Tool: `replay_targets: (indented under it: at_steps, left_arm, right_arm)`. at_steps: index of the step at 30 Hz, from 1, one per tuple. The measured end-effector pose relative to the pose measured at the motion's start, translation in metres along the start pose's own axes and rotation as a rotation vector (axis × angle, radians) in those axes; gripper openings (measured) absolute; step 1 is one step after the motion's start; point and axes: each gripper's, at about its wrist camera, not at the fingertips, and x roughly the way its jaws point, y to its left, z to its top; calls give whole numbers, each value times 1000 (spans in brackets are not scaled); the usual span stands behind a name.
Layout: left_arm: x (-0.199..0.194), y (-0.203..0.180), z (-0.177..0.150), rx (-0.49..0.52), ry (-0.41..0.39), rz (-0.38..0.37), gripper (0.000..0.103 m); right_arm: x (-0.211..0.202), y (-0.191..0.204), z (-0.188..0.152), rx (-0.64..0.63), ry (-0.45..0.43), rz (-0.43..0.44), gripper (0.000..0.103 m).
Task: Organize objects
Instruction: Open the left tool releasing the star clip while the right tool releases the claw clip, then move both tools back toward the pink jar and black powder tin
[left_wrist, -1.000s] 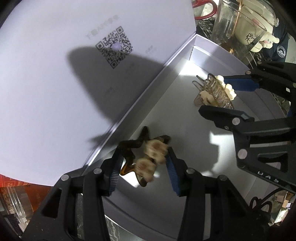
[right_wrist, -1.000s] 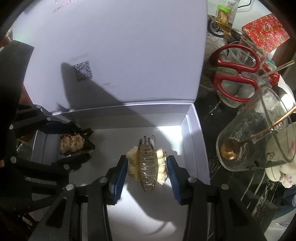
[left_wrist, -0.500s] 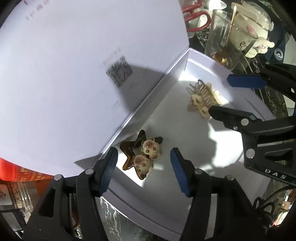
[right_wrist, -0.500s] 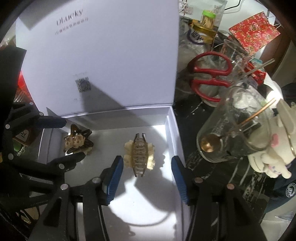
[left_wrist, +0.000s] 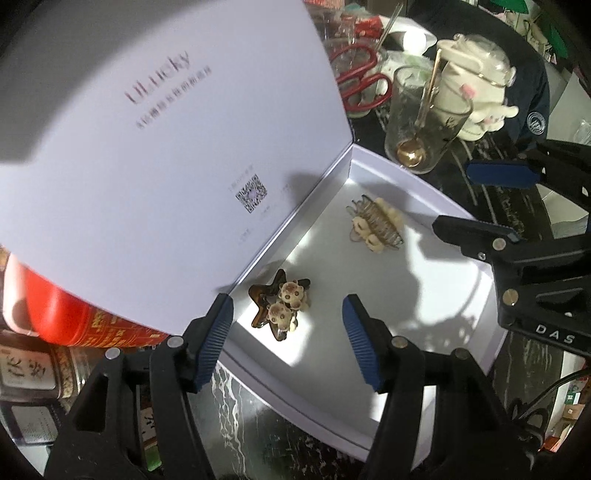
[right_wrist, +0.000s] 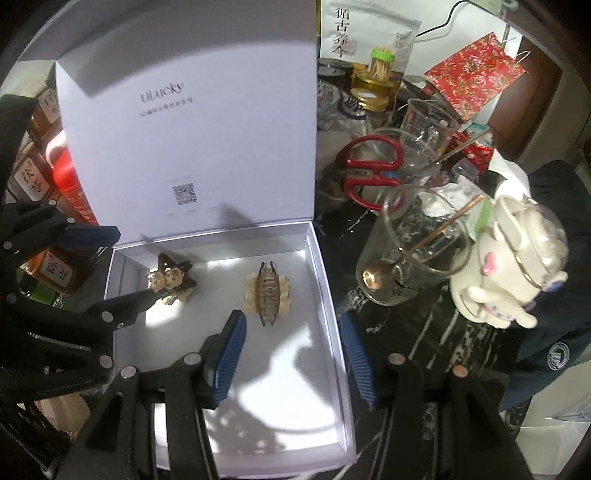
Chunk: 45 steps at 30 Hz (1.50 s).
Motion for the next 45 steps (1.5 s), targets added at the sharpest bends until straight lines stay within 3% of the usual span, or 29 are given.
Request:
replay_targets:
  at_steps: [6,27,45]
  left_arm:
    - [-19,14,3,-30,-35,-9,60]
    - [-98,10,-52,-69,-137,-17,60]
    - [-128,7,-119,-93,-136,-7,60]
  right_arm:
    - [-30,7,-9,10,-19,-21,55]
    - [-98,44,-49,28,-55,-51,57]
    - [-119,89,-98,6,-37,-20,57]
